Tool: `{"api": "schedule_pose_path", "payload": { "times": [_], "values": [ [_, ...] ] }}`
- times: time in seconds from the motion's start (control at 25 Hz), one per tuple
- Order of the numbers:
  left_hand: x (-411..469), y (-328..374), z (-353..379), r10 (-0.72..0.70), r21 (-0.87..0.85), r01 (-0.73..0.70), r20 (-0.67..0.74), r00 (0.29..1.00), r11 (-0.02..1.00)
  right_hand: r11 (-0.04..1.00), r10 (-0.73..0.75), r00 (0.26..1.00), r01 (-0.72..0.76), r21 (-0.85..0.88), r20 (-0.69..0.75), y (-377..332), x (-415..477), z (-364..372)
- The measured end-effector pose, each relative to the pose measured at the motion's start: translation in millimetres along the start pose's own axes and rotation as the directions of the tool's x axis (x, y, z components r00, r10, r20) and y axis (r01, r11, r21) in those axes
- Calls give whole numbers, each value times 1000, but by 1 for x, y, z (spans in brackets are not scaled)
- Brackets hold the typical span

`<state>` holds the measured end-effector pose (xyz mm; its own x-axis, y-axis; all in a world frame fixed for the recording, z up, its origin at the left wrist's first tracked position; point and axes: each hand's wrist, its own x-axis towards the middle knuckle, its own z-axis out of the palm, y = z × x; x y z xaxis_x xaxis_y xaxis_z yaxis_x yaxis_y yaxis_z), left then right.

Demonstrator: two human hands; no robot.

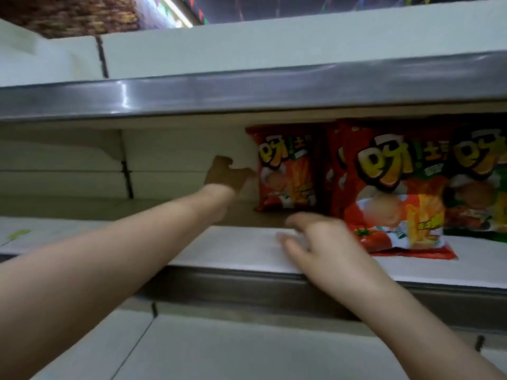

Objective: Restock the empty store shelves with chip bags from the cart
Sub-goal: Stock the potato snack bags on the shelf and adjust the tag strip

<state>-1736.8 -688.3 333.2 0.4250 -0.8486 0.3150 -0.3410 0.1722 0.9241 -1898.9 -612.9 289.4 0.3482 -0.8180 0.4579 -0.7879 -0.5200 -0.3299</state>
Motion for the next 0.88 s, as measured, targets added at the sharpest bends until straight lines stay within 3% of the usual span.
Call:
{"api": "schedule_pose_path", "payload": {
  "times": [0.12,0.24,0.36,0.48,0.6,0.72,0.88],
  "values": [
    [-45,-14,-42,90,-39,-96,-125,988,995,953,-238,891,291,84,-386,-16,-8,16],
    [-100,-37,-95,157,-1,-159,-175,972,987,788,-351,831,511,344,-431,-65,-21,54],
    [-147,-61,-159,83,-30,-95,-285,955,995,631,-456,810,586,509,-368,-126,-34,95],
    [-187,-90,-228,-46,-43,30,-445,894,999,515,-519,812,546,661,-266,-183,-43,127],
    [-228,-122,-298,-175,-96,147,-609,774,985,451,-608,785,465,762,-120,-250,-57,163],
    [-270,-153,-370,-262,-143,237,-747,612,961,418,-703,711,423,804,-8,-319,-80,208],
    [-322,-199,-457,-364,-219,350,-826,430,911,496,-785,568,336,800,248,-398,-123,285]
  ]
}}
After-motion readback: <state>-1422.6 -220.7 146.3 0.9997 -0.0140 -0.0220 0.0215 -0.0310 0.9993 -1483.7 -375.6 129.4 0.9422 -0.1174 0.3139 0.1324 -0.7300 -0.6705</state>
